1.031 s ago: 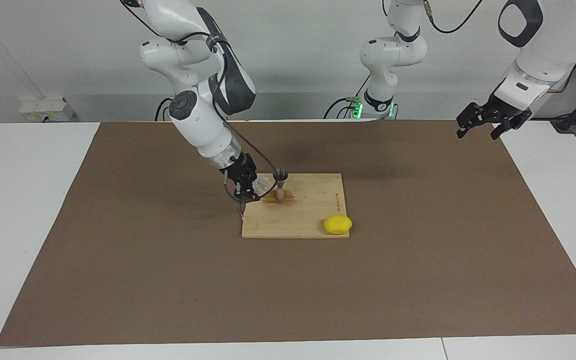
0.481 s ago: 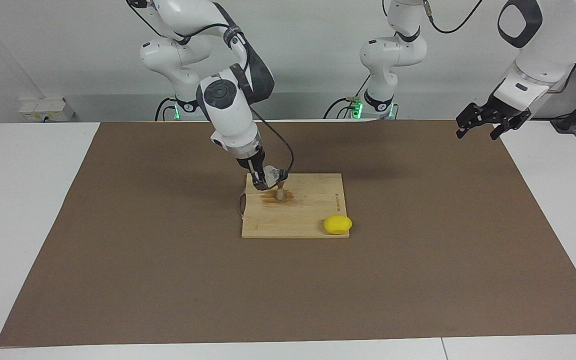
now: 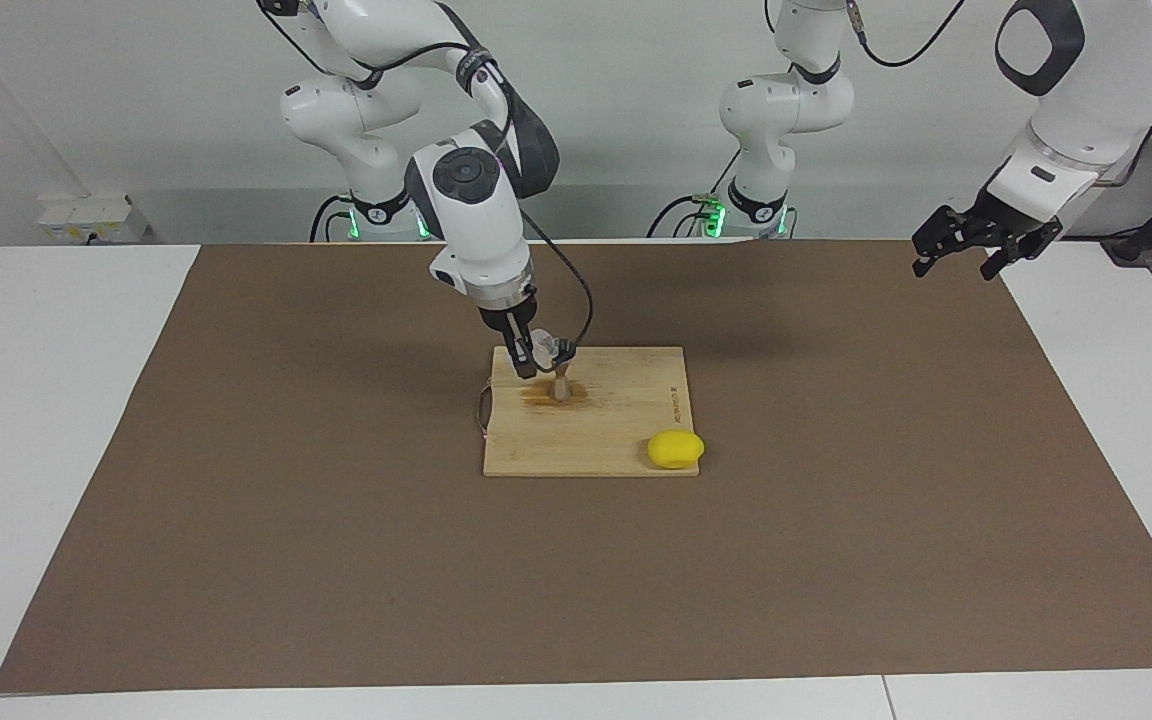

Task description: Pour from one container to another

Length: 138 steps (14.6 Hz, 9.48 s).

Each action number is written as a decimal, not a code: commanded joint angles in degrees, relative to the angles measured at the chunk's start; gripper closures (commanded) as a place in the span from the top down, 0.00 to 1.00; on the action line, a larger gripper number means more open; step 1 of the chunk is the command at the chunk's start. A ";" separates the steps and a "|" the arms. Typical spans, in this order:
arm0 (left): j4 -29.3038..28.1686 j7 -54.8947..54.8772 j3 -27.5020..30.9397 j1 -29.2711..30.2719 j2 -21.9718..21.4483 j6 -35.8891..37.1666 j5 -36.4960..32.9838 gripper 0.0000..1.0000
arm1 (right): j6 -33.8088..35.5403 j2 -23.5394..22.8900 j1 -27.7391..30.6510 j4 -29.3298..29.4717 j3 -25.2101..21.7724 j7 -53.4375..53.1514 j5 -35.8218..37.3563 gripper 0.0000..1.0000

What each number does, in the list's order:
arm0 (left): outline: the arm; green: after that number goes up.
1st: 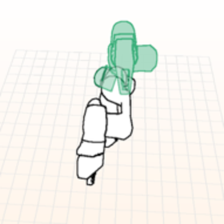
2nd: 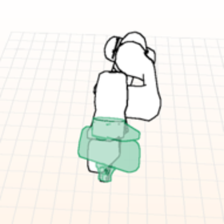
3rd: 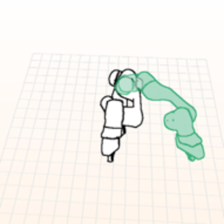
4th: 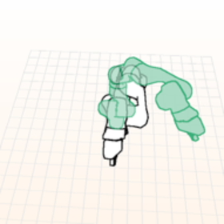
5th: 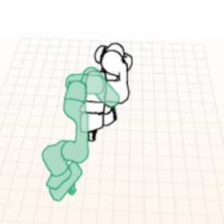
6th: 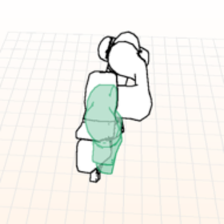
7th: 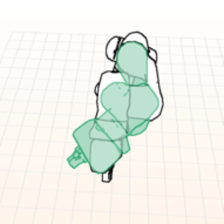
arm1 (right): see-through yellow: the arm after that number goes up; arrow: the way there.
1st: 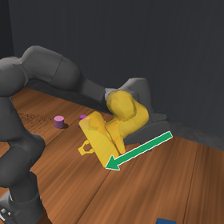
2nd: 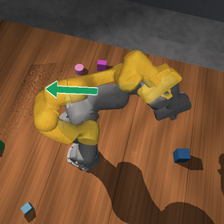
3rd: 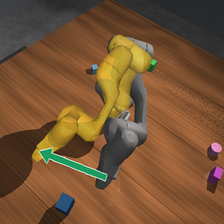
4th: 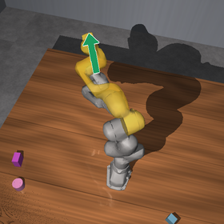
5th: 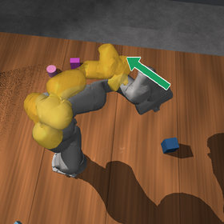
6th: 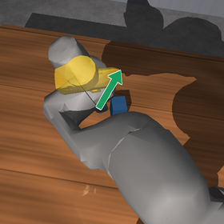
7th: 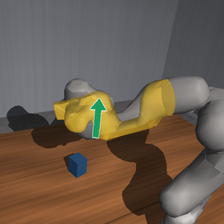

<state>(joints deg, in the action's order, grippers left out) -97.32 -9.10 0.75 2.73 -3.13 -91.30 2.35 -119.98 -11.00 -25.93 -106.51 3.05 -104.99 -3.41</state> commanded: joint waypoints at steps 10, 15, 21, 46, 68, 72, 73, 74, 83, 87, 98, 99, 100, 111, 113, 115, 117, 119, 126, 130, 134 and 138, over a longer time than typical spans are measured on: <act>-2.34 0.75 -0.49 0.26 -1.88 -1.42 -1.21 1.00 | 0.97 0.37 -4.48 1.22 0.20 -13.55 19.21 0.00; -2.43 0.75 -0.58 0.35 -1.88 -1.51 -1.12 1.00 | 1.15 0.46 -4.22 1.22 0.73 -15.15 19.23 0.00; -2.43 1.53 -0.58 0.26 -1.97 -1.60 -1.21 1.00 | 0.97 -0.16 -0.54 1.57 0.55 -13.40 5.09 0.00; 0.12 8.73 -2.33 -0.70 -2.23 2.00 -2.96 1.00 | -1.66 0.72 33.12 -12.30 0.37 39.91 -43.51 0.00; -0.23 12.35 -4.18 0.44 -0.65 -1.77 -3.76 1.00 | -8.43 -5.87 40.34 -18.64 0.20 56.83 -54.33 0.96; -0.23 12.35 -4.18 0.09 -0.47 -2.21 -3.76 1.00 | -8.78 -4.12 42.71 -19.52 -0.15 57.79 -53.99 1.00; -0.23 12.35 -4.09 0.09 -0.47 -2.21 -3.76 1.00 | -8.78 -3.07 43.23 -19.96 -0.15 58.41 -53.46 1.00; -0.15 12.35 -4.09 0.17 -0.47 -2.21 -3.76 1.00 | -8.78 -1.84 43.50 -20.57 -0.33 59.37 -53.19 1.00; -0.06 12.35 -4.09 0.35 -0.47 -2.21 -3.76 1.00 | -4.67 5.90 42.71 -19.44 0.11 77.44 -22.20 1.00; 0.03 12.35 -4.18 0.17 -0.47 -1.95 -3.76 1.00 | 0.61 8.18 41.40 -18.12 0.64 89.42 -12.17 1.00; 0.03 12.35 -4.18 0.35 -0.47 -1.86 -3.76 1.00 | 12.90 13.03 27.51 -6.98 0.73 89.97 -0.38 1.00; -0.06 12.35 -4.18 0.26 -0.47 -2.04 -3.76 1.00 | 14.75 12.94 26.64 -4.60 0.73 89.97 -0.11 1.00; -0.06 12.35 -4.18 0.26 -0.47 -2.13 -3.76 1.00 | 16.42 12.94 26.11 -2.58 0.73 90.05 0.68 1.00; -0.15 12.35 -4.18 0.26 -0.47 -2.21 -3.76 1.00 | 30.65 11.28 22.58 16.22 0.38 90.14 5.88 1.00; -0.06 12.35 -4.18 0.26 -0.47 -2.21 -3.76 1.00 | 32.08 10.74 23.20 17.48 -0.15 90.23 5.61 1.00; -0.15 12.35 -4.18 0.26 -0.47 -2.21 -3.76 1.00 | 32.08 11.09 25.30 16.34 -0.07 90.14 3.34 1.00; -0.06 12.35 -4.18 0.26 -0.47 -2.21 -3.76 1.00 | 32.08 12.58 26.27 13.45 -0.15 90.14 1.92 1.00; -0.06 12.35 -4.18 0.26 -0.47 -2.21 -3.76 1.00 | 30.95 14.95 26.36 8.72 -0.24 90.05 2.00 1.00; -0.15 12.35 -4.18 0.35 -0.47 -2.39 -3.76 1.00 | 27.25 15.66 26.98 7.02 0.02 92.86 5.43 1.00; -0.15 12.35 -4.18 0.35 -0.47 -2.39 -3.76 1.00 | 27.07 15.49 26.28 7.46 0.55 92.95 5.34 1.00; -0.15 12.35 -4.18 0.35 -0.47 -2.39 -3.76 1.00 | 26.90 14.96 26.36 8.69 0.64 93.04 3.94 1.00; -0.15 12.35 -4.18 0.35 -0.47 -2.39 -3.76 1.00 | 26.81 14.96 26.36 8.60 0.64 92.95 3.85 1.00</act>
<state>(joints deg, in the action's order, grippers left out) -97.25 2.65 -3.24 2.88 -3.56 -93.12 -0.47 -92.41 3.32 -0.02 -97.48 3.52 -13.62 1.12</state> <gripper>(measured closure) 0.000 0.000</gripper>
